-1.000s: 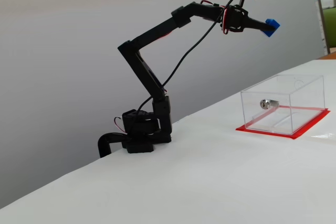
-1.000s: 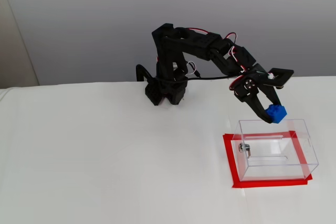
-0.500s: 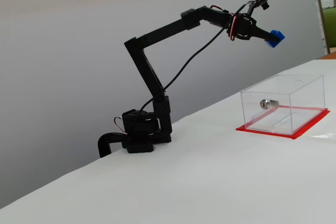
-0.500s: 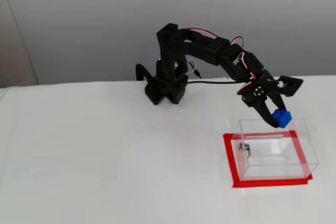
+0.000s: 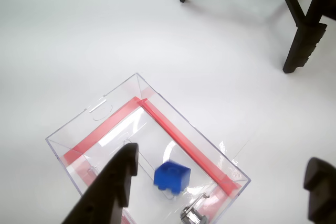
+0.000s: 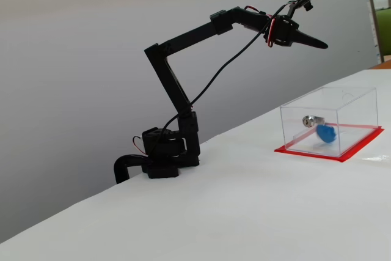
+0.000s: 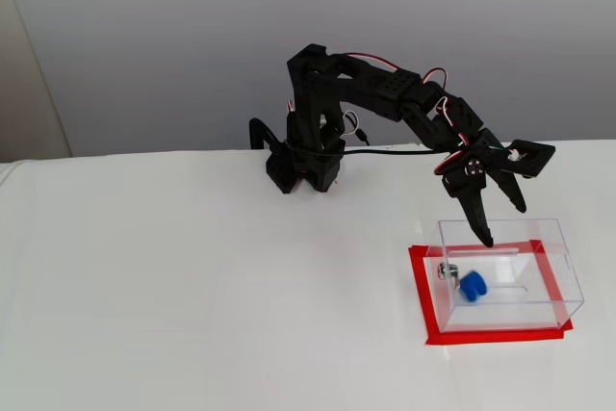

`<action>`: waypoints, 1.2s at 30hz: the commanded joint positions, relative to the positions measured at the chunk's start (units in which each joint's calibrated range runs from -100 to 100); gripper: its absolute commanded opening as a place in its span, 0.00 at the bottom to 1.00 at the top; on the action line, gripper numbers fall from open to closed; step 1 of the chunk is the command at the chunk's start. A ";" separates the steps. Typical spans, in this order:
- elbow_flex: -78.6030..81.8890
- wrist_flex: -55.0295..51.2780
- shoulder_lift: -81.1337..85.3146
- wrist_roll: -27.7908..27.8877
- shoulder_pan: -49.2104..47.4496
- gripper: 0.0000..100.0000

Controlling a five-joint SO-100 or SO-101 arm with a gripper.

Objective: Pick the blue lego brick and place it into the transparent box

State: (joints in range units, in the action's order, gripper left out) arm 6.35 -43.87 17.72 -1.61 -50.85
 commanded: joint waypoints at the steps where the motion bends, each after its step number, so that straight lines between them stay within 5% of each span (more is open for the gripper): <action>1: -2.47 0.79 0.99 -0.01 0.02 0.35; 23: -2.47 0.79 0.99 0.10 0.61 0.35; 34: -2.47 0.53 3.28 0.10 2.61 0.01; 36: -2.01 0.18 4.81 0.10 4.09 0.02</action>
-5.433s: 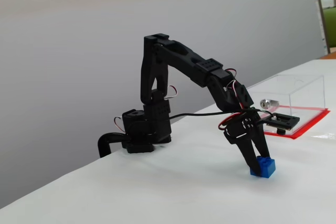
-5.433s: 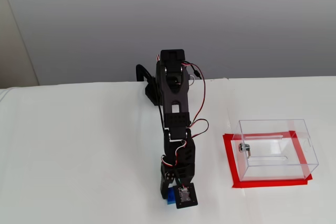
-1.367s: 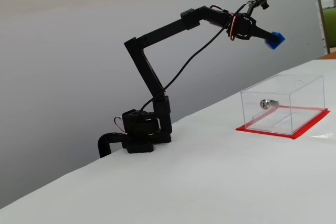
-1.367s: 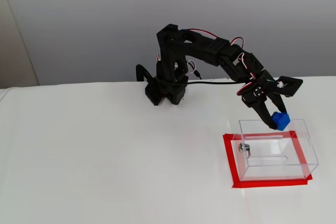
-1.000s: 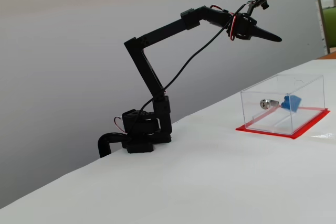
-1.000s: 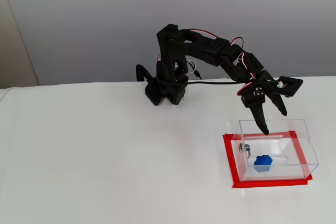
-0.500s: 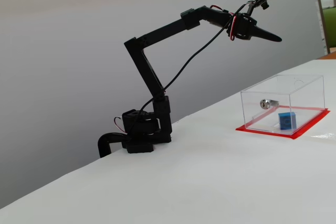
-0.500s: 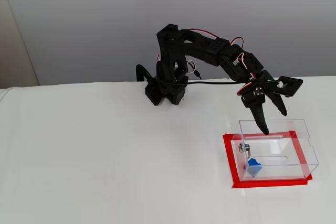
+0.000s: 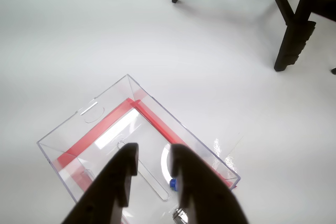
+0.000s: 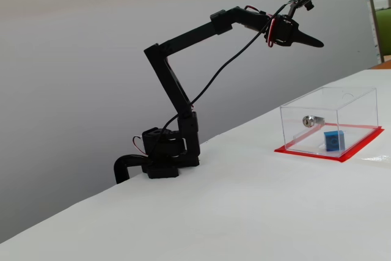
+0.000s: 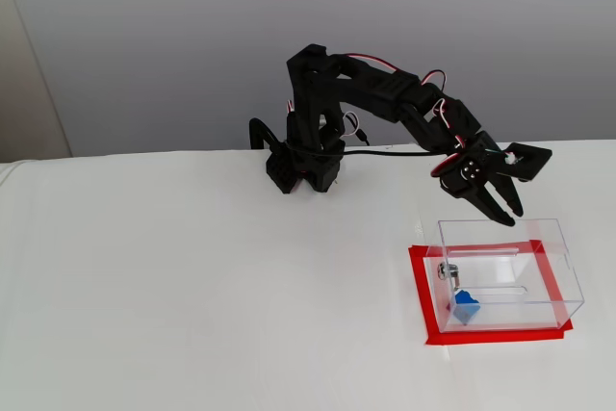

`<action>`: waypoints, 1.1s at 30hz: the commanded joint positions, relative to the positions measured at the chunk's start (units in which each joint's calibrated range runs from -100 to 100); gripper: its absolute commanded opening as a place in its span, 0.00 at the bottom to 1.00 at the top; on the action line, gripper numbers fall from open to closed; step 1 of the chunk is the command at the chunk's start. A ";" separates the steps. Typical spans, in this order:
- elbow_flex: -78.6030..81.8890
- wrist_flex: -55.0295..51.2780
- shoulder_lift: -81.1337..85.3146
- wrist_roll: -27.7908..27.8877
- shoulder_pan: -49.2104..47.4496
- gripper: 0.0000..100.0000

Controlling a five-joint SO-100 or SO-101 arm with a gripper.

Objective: Pick the blue lego brick and place it into the transparent box

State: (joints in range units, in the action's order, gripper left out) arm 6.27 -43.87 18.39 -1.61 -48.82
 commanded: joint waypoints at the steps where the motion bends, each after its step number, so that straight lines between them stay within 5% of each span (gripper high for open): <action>1: -1.29 0.27 4.90 0.10 2.65 0.02; 33: 23.39 0.36 39.18 0.10 39.77 0.02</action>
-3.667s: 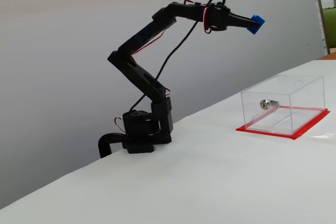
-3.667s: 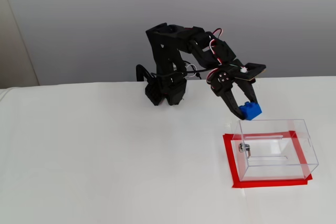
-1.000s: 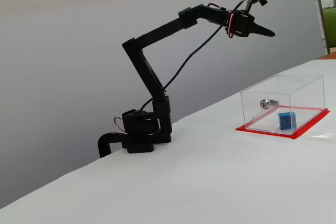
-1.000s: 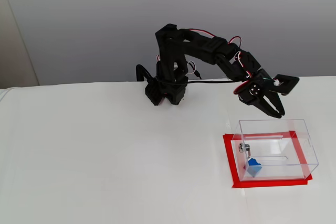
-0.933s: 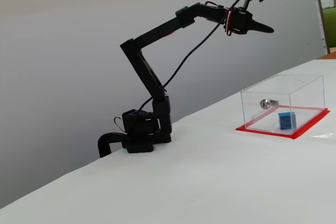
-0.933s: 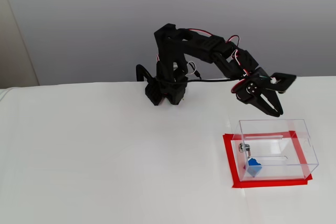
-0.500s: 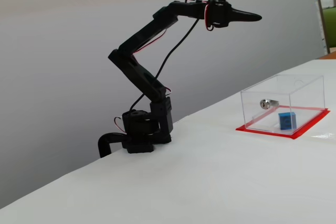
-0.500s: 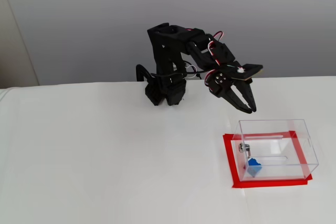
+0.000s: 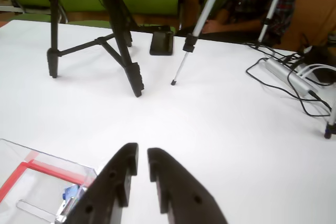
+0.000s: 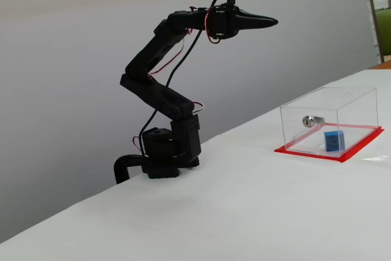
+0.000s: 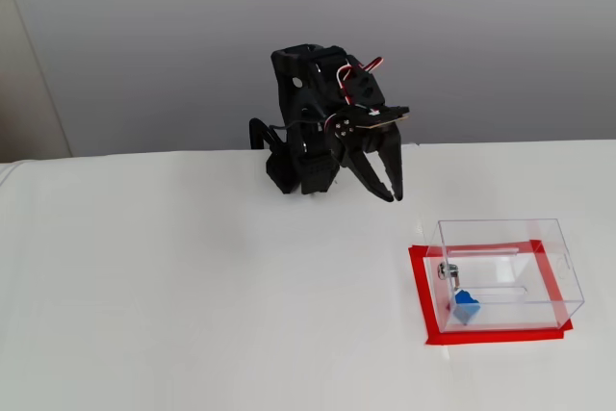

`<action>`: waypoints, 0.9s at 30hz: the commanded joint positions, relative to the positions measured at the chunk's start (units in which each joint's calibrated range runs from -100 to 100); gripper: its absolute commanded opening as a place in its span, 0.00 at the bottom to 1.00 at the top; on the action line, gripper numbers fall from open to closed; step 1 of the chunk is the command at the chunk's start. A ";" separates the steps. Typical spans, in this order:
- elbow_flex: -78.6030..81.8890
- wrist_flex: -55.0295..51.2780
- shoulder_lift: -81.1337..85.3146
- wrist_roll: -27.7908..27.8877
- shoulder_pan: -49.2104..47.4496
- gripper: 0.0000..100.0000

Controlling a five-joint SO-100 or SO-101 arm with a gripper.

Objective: Pick the blue lego brick and place it into the transparent box

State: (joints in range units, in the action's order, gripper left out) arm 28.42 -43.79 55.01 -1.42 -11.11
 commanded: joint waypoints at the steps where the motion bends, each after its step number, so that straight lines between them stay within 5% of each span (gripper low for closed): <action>1: 2.32 0.36 3.50 -0.10 2.79 0.02; 27: 52.50 1.05 36.50 0.32 17.51 0.02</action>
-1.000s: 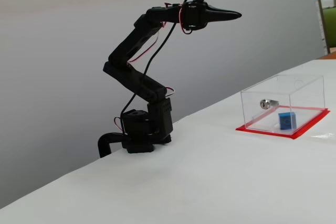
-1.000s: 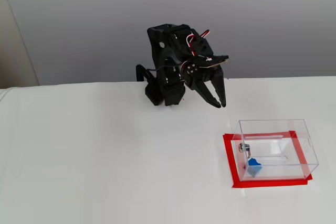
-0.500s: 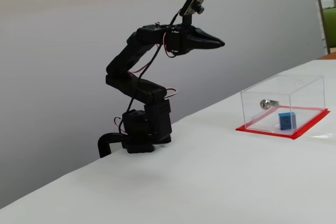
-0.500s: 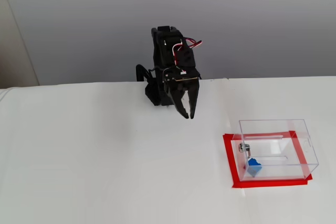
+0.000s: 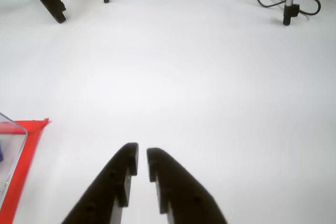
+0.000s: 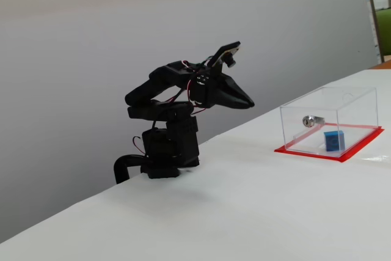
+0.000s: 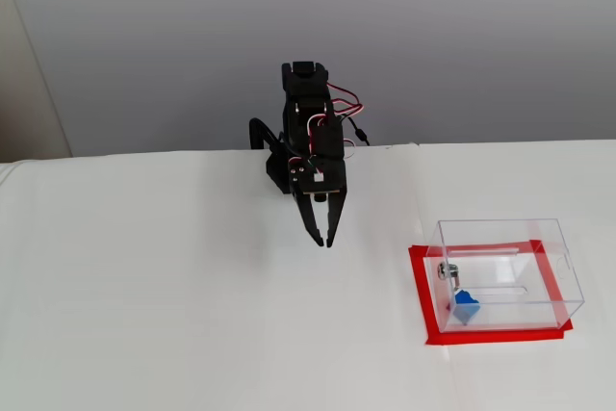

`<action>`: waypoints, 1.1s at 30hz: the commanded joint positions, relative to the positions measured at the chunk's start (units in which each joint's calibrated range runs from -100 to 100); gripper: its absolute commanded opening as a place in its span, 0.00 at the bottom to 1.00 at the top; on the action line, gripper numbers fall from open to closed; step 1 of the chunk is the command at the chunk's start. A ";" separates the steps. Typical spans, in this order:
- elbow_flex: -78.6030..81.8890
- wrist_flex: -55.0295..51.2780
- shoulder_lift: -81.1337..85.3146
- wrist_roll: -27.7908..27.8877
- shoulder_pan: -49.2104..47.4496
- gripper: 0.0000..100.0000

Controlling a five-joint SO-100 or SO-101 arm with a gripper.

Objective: Pick the blue lego brick and place it into the transparent box

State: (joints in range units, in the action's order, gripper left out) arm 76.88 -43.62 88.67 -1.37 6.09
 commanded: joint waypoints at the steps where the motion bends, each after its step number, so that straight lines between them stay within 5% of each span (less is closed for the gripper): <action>1: 5.67 0.88 4.20 0.27 0.38 0.02; 26: 22.49 0.62 11.16 0.27 3.85 0.02; 33: 22.49 -7.65 11.25 0.32 4.89 0.02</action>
State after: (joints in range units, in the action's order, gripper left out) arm 98.50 -49.27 99.07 -1.32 11.11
